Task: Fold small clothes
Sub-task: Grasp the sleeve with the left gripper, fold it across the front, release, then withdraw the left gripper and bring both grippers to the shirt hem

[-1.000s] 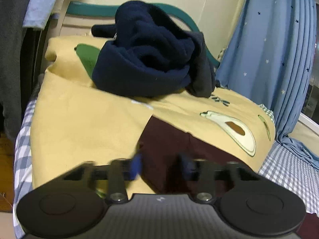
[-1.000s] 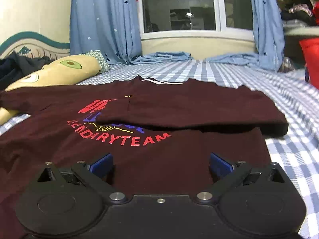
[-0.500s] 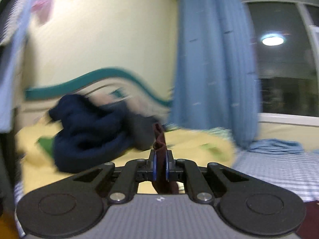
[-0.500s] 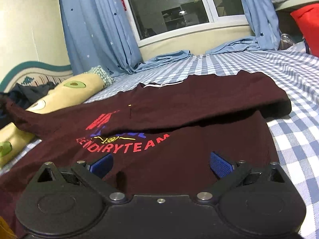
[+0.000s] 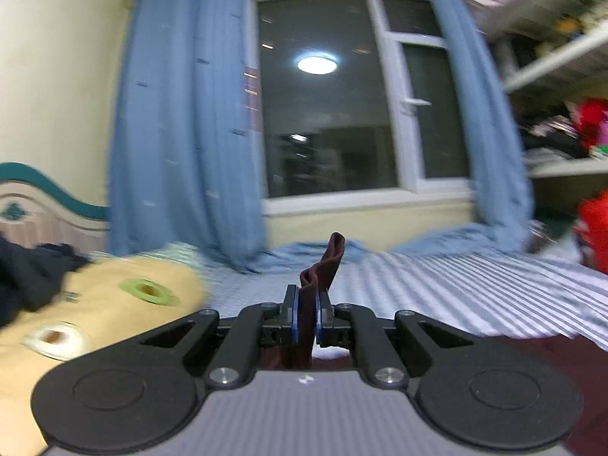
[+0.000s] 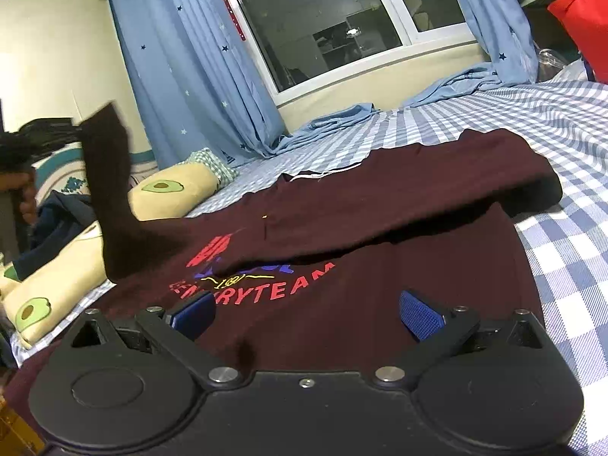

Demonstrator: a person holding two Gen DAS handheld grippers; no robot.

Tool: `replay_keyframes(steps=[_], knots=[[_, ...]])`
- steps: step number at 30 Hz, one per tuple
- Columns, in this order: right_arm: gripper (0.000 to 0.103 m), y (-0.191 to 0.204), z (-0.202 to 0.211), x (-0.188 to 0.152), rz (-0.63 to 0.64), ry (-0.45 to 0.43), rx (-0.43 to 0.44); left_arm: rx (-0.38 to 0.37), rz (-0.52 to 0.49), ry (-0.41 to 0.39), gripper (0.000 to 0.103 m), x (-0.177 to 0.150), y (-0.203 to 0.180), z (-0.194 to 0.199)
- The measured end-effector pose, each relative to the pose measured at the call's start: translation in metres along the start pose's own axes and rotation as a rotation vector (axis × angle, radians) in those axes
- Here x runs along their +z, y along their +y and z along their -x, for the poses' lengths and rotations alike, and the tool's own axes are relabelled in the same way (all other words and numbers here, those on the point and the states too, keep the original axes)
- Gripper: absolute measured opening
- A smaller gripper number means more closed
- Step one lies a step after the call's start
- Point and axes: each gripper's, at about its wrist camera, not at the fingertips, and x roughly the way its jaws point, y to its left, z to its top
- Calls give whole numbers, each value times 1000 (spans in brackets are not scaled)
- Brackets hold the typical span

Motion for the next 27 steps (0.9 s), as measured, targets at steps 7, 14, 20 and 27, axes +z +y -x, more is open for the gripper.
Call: replay_keyframes(steps=[7, 14, 20, 27], knots=[[103, 0, 1, -1, -13, -3, 21, -227, -33, 141, 7, -51, -67, -9], [103, -2, 3, -2, -25, -9, 31, -390, -11, 331, 14, -96, -80, -25], [103, -2, 4, -2, -25, -9, 30, -395, 5, 379, 65, -106, -61, -16], [103, -2, 3, -2, -24, -7, 29, -311, 10, 403, 102, -99, -17, -13]])
